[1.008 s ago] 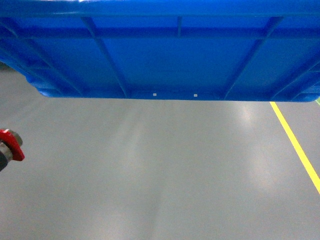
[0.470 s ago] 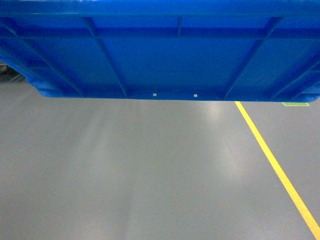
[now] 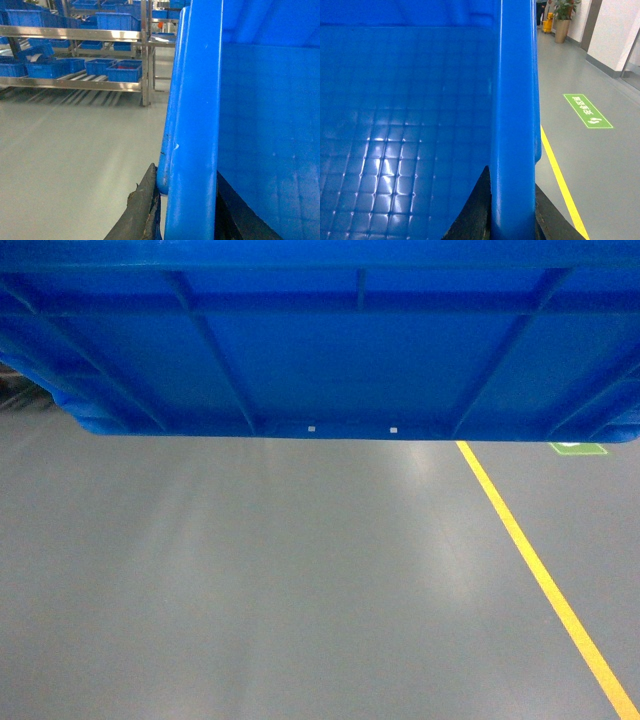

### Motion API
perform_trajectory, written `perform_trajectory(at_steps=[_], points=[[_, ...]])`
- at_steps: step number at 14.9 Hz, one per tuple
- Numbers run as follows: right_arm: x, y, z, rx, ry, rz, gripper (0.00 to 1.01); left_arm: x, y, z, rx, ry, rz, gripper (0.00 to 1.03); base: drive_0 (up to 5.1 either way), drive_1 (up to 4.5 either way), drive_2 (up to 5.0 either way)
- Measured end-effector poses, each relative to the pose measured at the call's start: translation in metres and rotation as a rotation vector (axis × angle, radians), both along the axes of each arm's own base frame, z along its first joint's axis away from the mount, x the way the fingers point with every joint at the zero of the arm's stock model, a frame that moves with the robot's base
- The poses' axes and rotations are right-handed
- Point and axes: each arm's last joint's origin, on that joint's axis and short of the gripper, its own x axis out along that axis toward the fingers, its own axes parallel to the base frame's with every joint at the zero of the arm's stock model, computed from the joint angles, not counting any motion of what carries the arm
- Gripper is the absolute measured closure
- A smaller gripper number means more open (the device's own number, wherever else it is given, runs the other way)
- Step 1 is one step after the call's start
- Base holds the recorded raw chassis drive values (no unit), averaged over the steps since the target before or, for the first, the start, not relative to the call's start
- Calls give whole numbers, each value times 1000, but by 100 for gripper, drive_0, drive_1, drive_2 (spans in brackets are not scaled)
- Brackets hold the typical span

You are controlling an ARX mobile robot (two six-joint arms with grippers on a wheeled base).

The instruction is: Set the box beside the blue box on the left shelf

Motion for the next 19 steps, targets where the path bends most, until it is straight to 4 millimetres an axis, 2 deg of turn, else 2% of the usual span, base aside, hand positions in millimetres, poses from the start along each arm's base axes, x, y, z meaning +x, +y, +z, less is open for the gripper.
perform_trajectory(at_steps=[19], points=[[1,2,-1,0,0,5,92,0,1,-1,0,-2,6,85,5,414,-404]])
